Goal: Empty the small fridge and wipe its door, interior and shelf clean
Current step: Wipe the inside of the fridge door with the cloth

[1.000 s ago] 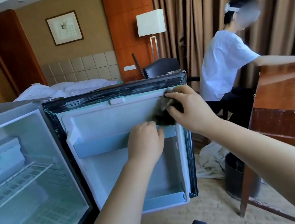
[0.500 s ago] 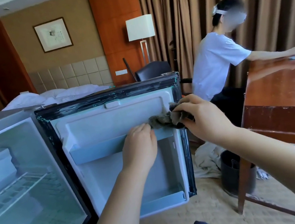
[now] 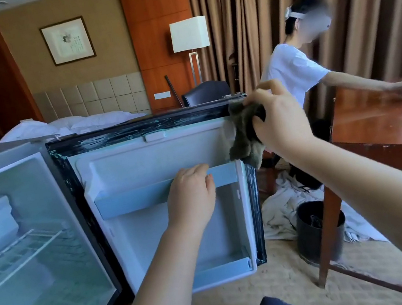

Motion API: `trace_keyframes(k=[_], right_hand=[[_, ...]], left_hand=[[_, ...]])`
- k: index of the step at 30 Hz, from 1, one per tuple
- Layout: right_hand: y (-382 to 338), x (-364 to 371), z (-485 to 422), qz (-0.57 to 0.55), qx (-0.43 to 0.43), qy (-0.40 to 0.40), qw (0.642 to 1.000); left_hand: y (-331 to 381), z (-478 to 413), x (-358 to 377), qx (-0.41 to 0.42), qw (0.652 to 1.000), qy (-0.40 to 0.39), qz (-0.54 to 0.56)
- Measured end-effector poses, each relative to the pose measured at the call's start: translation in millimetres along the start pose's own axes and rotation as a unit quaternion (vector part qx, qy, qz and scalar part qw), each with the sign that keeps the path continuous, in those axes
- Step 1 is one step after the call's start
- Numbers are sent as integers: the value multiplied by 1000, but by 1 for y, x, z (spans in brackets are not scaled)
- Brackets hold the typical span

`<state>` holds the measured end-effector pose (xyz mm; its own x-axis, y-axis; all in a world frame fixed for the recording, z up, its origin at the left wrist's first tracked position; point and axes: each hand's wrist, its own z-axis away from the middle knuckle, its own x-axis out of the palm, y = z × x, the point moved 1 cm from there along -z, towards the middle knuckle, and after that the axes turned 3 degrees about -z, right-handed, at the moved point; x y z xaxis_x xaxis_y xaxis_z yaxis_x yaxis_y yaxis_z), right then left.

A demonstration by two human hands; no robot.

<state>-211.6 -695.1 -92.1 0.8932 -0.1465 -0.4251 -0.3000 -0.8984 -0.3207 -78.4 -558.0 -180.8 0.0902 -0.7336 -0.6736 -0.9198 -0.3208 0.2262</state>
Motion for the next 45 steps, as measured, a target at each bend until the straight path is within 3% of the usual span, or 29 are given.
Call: trace_keyframes(k=[13, 15, 19, 26, 32, 38, 42, 45], right_hand=[[12, 44, 33, 61, -100, 54, 992], [15, 42, 37, 78, -108, 27, 991], [18, 33, 45, 98, -79, -90, 988], [4, 18, 11, 54, -79, -14, 995], [19, 36, 26, 102, -10, -132, 986], [-1, 10, -4, -10, 8, -5, 1000], [-7, 16, -13, -25, 60, -10, 998], [-5, 19, -15, 1, 49, -33, 998]], left_hand=[[1, 5, -7, -12, 999, 27, 14], [1, 5, -7, -11, 1000, 24, 14], [2, 5, -5, -16, 999, 33, 13], [0, 9, -8, -9, 999, 45, 9], [3, -3, -4, -28, 999, 13, 9], [2, 5, -2, -26, 999, 41, -13], [3, 7, -3, -23, 999, 29, -26], [4, 6, -4, -19, 1000, 11, -20]])
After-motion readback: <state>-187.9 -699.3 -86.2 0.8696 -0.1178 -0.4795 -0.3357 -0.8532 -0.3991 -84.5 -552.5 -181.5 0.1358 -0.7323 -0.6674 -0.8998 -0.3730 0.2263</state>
